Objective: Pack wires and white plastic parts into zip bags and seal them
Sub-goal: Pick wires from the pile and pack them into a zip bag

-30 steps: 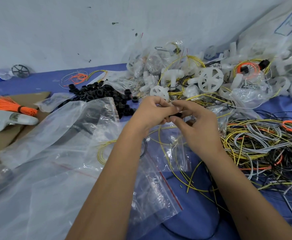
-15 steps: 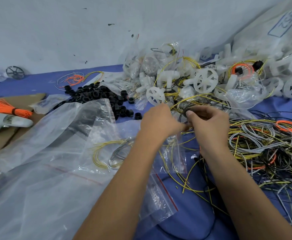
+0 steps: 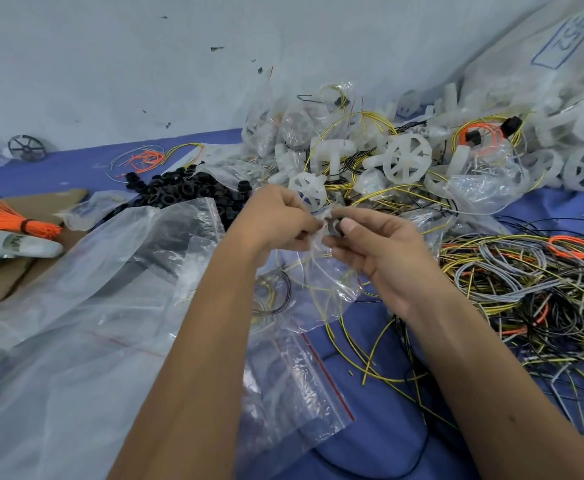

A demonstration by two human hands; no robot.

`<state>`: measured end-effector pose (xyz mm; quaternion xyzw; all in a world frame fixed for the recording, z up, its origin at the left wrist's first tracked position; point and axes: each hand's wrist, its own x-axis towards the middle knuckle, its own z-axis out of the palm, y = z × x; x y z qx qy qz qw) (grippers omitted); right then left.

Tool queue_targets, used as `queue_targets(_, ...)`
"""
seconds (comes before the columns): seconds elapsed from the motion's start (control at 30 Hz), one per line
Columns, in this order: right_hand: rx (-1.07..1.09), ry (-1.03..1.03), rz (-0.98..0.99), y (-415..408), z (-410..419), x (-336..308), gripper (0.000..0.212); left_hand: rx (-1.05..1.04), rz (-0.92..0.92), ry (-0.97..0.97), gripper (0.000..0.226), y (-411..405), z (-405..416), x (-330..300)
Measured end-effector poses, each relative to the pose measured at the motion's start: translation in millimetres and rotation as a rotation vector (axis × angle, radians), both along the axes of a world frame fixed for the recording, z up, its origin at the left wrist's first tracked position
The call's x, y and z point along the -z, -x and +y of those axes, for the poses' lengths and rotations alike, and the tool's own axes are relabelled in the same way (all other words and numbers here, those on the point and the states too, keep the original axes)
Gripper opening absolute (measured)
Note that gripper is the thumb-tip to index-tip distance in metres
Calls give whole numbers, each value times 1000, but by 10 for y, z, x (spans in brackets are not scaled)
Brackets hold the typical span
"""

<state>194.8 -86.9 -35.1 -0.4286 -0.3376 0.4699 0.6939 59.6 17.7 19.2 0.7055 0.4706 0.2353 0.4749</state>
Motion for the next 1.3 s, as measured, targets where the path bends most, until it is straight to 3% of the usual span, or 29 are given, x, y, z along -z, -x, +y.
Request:
queue_targets(0.2,-82,107,-734,131,24,90,11,139,-31,43,24,176,33,-136)
queue_targets(0.3,-127,142,-949,147,26,122,25,205,-37,66,21,174,-18,-159)
queue_targets(0.4,-37,87,-1107,153,25,125,23,266,-51,99,19,95,-97,-162)
queue_targets(0.57,-336,-136,-709,254,27,73,16,333,-94,135,20,21,-166,-218)
queue_targets(0.63,-266,-106,-640,279,34,72,18,328,-117,134,21,36,-163,-227)
queue_targets(0.73,-19,13,-858,207,63,134,13,303,-125,131,21,79,-140,-225)
queue_targets(0.8,-98,0,-982,205,60,131,10,297,-123,133,21,96,-127,-215)
queue_targets(0.9,-340,-158,-926,291,14,122,21,310,-114,128,23,72,-129,-196)
queue_targets(1.0,-411,-183,-877,333,-10,106,19,327,-98,125,22,39,-140,-182)
queue_targets(1.2,-130,23,-1037,207,86,162,16,317,-123,125,24,58,-67,-122)
queue_targets(1.23,-79,24,-1056,210,80,161,19,308,-126,129,24,58,-41,-96)
queue_targets(1.3,75,27,-1061,217,75,142,46,281,-131,147,26,34,6,-16)
